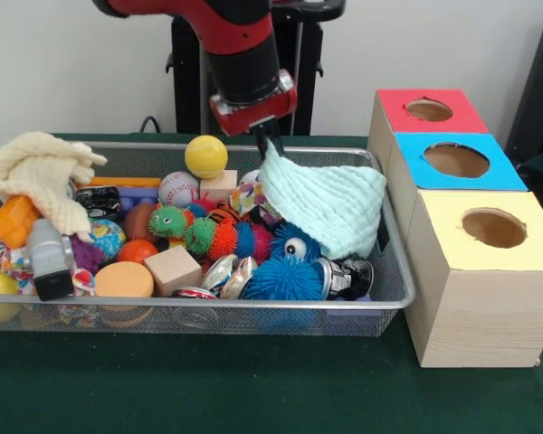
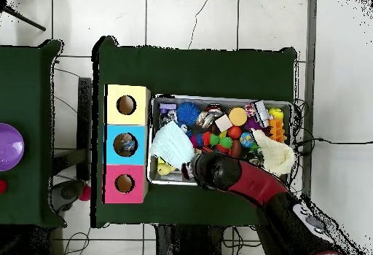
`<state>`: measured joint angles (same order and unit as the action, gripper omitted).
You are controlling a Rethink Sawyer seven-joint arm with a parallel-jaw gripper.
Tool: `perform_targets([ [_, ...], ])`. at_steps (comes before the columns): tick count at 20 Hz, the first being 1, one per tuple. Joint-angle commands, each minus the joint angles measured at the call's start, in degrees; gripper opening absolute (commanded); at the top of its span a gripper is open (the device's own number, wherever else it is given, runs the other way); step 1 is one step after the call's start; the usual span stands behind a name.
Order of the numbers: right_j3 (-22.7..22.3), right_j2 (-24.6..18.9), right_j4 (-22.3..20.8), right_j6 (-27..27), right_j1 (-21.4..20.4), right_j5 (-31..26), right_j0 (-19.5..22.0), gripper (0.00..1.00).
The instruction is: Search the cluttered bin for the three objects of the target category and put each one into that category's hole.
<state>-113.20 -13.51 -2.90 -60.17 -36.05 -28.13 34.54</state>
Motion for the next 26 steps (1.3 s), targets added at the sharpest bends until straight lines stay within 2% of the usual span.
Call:
perform_targets([
  [1,9.08,2.45,-6.09,3.45,-4.61,-9.74,3.94,0.0],
  [4,10.94,1.19,-10.85,7.07,-5.39,-10.94,5.16,0.0],
  [7,12.85,0.32,-17.51,10.16,-6.07,-10.85,5.35,0.0],
  [12,13.68,-1.98,-23.03,10.12,-7.25,-10.7,6.42,0.0],
  [17,15.14,-3.27,-26.32,10.77,-9.7,-13.6,5.94,0.0],
  [26,15.72,-5.6,-28.25,13.22,-12.09,-16.89,7.3,0.0],
])
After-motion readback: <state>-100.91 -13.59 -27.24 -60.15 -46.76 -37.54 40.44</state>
